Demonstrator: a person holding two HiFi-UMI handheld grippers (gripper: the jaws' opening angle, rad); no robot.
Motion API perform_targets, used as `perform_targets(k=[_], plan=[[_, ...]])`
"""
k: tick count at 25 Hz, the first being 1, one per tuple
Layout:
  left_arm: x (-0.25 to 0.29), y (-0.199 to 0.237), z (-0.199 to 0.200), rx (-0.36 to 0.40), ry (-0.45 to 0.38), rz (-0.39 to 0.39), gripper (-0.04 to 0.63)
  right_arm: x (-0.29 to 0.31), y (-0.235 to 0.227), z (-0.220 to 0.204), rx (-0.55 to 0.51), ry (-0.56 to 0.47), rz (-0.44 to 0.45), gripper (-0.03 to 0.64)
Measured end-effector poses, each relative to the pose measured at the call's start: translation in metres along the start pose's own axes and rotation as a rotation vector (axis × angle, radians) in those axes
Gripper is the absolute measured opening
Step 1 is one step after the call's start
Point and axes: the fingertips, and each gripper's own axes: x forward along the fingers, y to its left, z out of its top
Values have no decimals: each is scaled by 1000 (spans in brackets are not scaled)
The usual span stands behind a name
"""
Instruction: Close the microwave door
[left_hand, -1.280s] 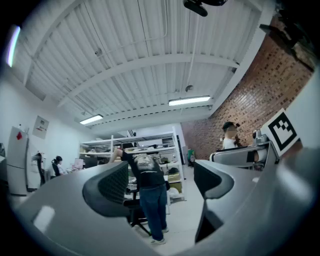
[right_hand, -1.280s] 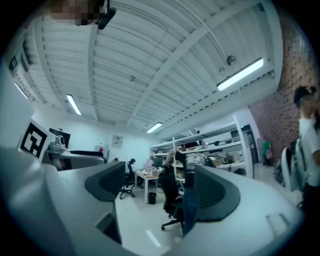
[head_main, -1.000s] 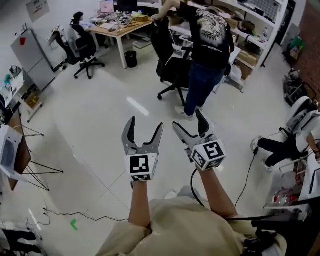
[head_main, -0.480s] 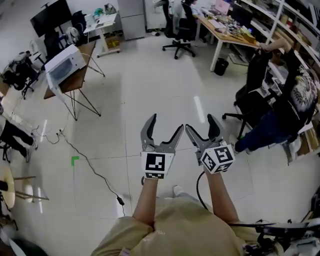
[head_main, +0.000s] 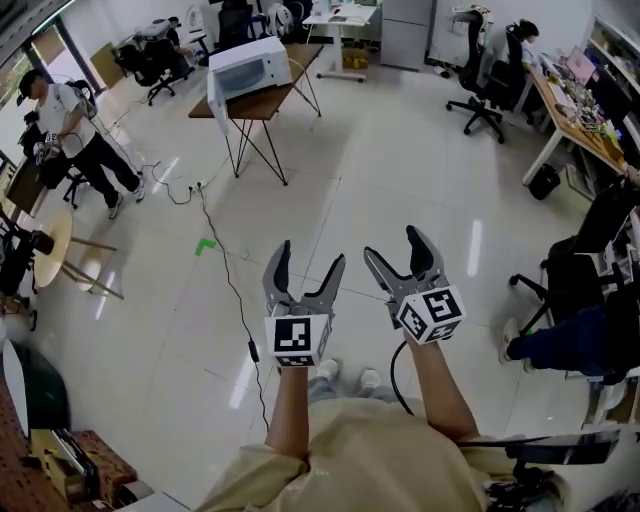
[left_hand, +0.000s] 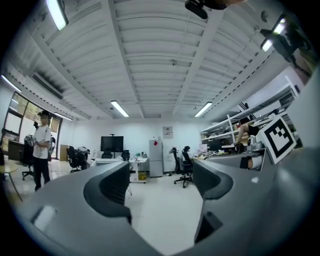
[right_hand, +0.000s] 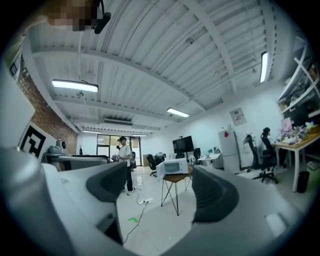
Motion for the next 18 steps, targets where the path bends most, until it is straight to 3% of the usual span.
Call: perform_targets(k=[6,13,16,18], plan=[[-3,27,-5,53,24,130,399,31,-1,-6,34,3,113,396],[-45,103,-11,206,14,164,399,101,95,-56,70,-13,252,382],[-68,160,-13,169,-3,179,397,138,144,-68,45,-34,285,380],[-86,202,-24,95,75,212,393,163,170,-79,27,-31,285,376]])
